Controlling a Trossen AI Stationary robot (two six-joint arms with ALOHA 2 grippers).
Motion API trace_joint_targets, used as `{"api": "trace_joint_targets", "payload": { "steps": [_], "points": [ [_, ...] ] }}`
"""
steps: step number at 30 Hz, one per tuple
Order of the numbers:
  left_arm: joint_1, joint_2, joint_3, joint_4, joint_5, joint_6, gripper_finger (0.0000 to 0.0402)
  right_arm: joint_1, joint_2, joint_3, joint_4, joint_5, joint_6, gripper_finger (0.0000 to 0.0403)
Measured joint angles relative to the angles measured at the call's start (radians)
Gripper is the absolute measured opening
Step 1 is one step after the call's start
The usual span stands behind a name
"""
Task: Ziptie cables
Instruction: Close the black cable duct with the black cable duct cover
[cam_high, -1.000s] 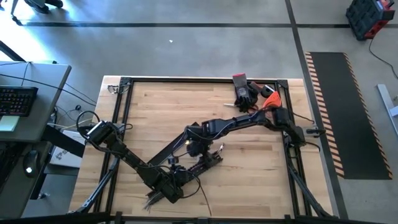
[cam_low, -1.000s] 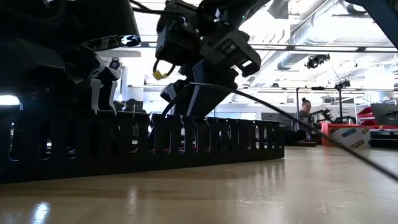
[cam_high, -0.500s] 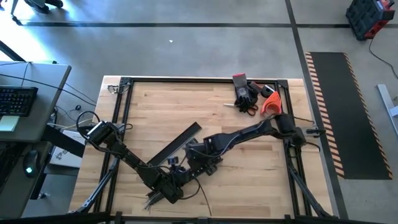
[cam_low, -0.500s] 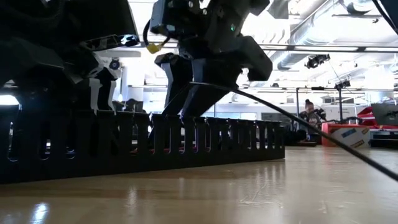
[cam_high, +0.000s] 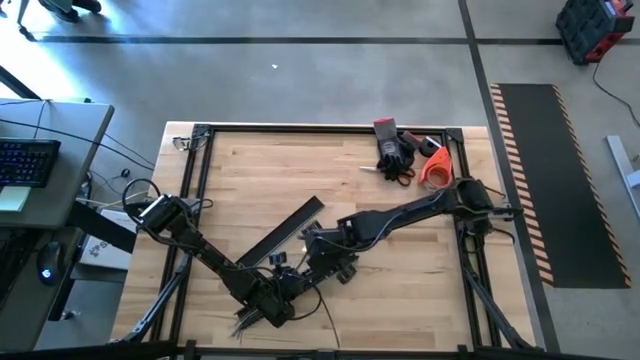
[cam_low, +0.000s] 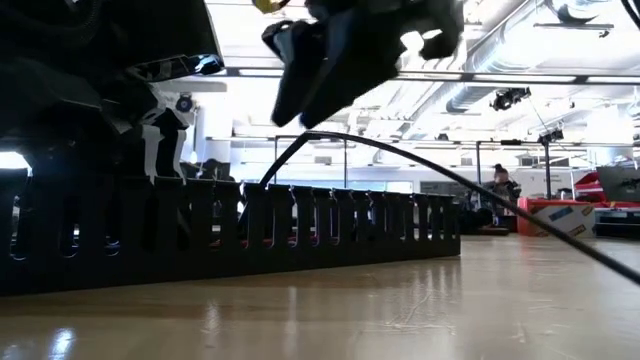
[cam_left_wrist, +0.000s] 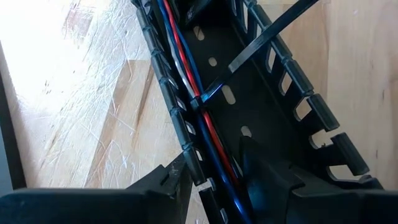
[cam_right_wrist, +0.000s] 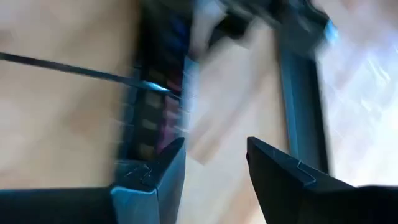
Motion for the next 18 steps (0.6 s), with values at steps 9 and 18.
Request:
{"api": "trace_joint_targets", "payload": {
  "steps": [9,18],
  "points": [
    [-0.003,0.000,0.000,0.001,-0.002,-0.001,0.0105,0.050,-0.005,-0.166,0.198,0.051,0.018,0.0155],
    [-0.003,0.000,0.000,0.003,-0.001,0.010,0.0106,0.013,-0.004,-0.218,0.253,0.089,0.048,0.0155]
  ]
}}
